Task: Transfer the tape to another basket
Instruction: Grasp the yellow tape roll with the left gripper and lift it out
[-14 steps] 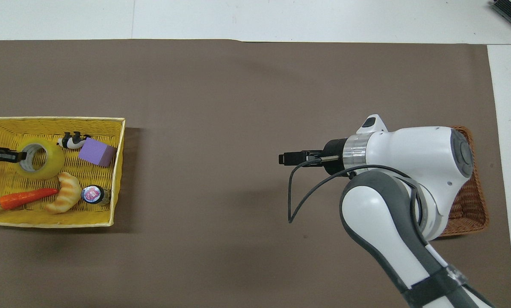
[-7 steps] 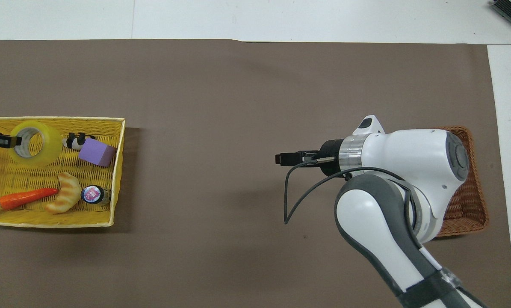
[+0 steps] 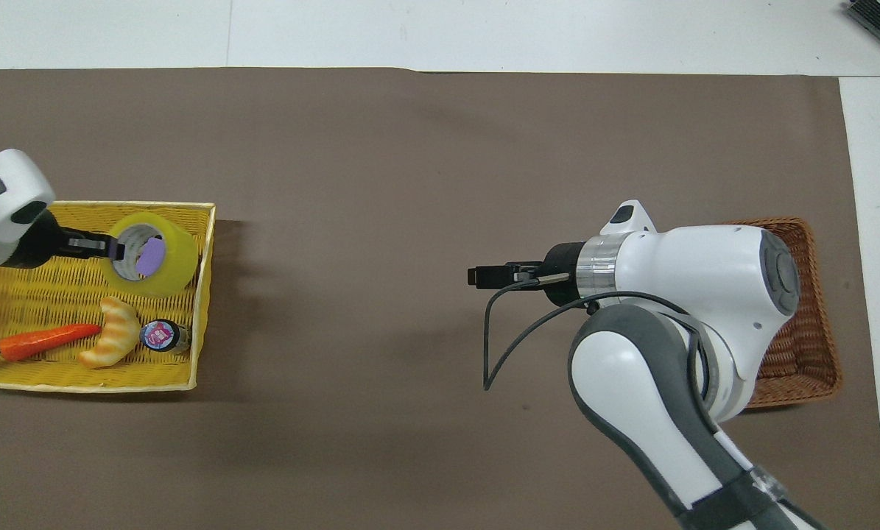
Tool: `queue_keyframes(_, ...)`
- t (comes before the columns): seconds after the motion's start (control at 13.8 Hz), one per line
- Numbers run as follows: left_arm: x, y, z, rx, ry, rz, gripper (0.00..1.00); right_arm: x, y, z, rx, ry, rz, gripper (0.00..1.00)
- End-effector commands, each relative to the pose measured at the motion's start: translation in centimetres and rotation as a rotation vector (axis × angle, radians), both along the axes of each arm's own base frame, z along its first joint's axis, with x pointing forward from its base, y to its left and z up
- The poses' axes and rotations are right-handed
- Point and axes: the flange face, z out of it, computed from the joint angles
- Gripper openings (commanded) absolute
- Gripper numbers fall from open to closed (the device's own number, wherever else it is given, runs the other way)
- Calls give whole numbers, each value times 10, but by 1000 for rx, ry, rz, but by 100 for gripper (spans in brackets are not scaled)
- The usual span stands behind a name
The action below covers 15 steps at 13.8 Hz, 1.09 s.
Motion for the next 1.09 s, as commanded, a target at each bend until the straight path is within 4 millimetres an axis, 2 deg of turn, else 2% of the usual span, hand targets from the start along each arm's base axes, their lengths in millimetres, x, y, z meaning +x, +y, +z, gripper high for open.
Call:
queue_keyframes(0.0,-21,-57,0,-19,26,65,0,-5,1,4,49,-39,-25,100)
queue_keyframes(0.36,-62,-173,-1,-28,60,122,0,-1,0,6,138,-52,-44,100)
queue_keyframes(0.51,-71,-219,-5,-42,39,167,0,10,16,-7,188,-31,-91,100)
queue_keyframes(0.73,-80,-259,-1,-79,9,235,0,2,33,-6,173,-83,-27,100)
queue_keyframes(1.02,-95,-290,3,-92,12,248,0,-8,52,-16,158,-80,11,100)
